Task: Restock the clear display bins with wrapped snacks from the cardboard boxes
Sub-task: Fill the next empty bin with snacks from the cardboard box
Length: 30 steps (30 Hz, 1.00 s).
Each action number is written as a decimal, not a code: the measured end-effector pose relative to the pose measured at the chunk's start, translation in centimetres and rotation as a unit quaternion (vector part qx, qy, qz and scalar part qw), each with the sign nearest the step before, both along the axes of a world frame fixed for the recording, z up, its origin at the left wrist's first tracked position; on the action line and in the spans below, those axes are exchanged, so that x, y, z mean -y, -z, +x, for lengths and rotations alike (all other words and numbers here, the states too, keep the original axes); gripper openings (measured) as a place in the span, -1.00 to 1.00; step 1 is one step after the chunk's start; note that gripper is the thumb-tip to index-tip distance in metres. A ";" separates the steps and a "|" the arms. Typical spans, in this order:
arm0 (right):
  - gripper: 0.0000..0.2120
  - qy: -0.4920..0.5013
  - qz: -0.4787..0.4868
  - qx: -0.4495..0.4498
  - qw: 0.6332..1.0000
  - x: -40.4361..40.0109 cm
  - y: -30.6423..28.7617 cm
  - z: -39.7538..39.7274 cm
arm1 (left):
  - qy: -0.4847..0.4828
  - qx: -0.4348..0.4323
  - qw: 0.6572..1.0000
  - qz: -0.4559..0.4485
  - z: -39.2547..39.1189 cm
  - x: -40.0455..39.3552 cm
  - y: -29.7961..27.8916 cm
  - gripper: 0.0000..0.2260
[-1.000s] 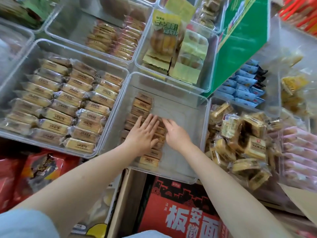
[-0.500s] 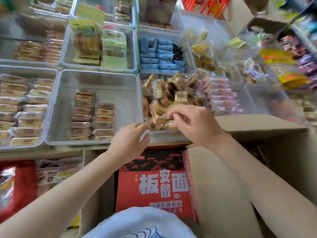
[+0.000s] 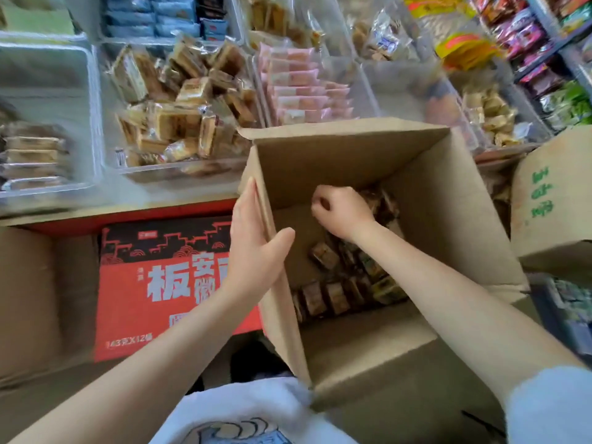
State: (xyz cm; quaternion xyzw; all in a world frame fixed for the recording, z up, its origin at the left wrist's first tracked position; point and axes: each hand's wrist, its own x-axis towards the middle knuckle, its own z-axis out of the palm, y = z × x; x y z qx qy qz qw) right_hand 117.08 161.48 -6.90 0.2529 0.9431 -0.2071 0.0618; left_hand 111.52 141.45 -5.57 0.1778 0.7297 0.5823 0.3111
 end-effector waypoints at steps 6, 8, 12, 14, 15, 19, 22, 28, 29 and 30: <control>-0.67 -0.134 0.077 0.354 0.922 -1.6 12.2 1.3 | -0.031 0.017 0.999 0.039 -0.1 -0.1 1.0 -0.21; -0.55 -0.128 0.067 0.397 0.906 -1.6 14.9 2.2 | -0.027 0.021 0.998 0.044 0.0 0.0 1.0 -0.24; -0.39 -0.071 0.006 0.383 0.921 -1.9 16.4 1.9 | -0.026 0.018 0.999 0.043 0.3 -0.1 0.8 -0.26; -0.20 -0.027 -0.060 0.360 0.931 -2.5 15.0 0.7 | -0.029 0.022 0.999 0.036 0.3 -0.1 0.6 -0.25; -0.13 -0.017 -0.110 0.334 0.936 -3.1 13.8 0.1 | -0.029 0.023 0.999 0.033 0.3 -0.1 0.6 -0.25; -0.71 -0.031 -0.332 0.250 0.909 -5.3 5.4 -1.9 | -0.018 0.023 0.999 0.029 0.2 0.0 0.2 -0.25; -0.82 -0.046 -0.486 0.203 0.849 -5.6 -2.0 -2.3 | 0.003 0.027 1.000 0.016 -0.5 0.7 -0.5 -0.26; -0.71 -0.031 -0.661 0.024 0.750 -1.9 -9.5 -6.6 | -0.056 0.020 0.998 -0.011 -7.0 4.3 -1.6 -0.49; -0.72 -0.020 -0.663 0.006 0.749 -0.8 -9.6 -8.0 | -0.070 0.015 0.997 -0.015 -8.4 4.9 -1.7 -0.60; -0.71 -0.010 -0.656 -0.009 0.755 0.4 -9.7 -9.4 | -0.080 0.003 0.996 -0.028 -9.7 5.7 -1.8 -0.70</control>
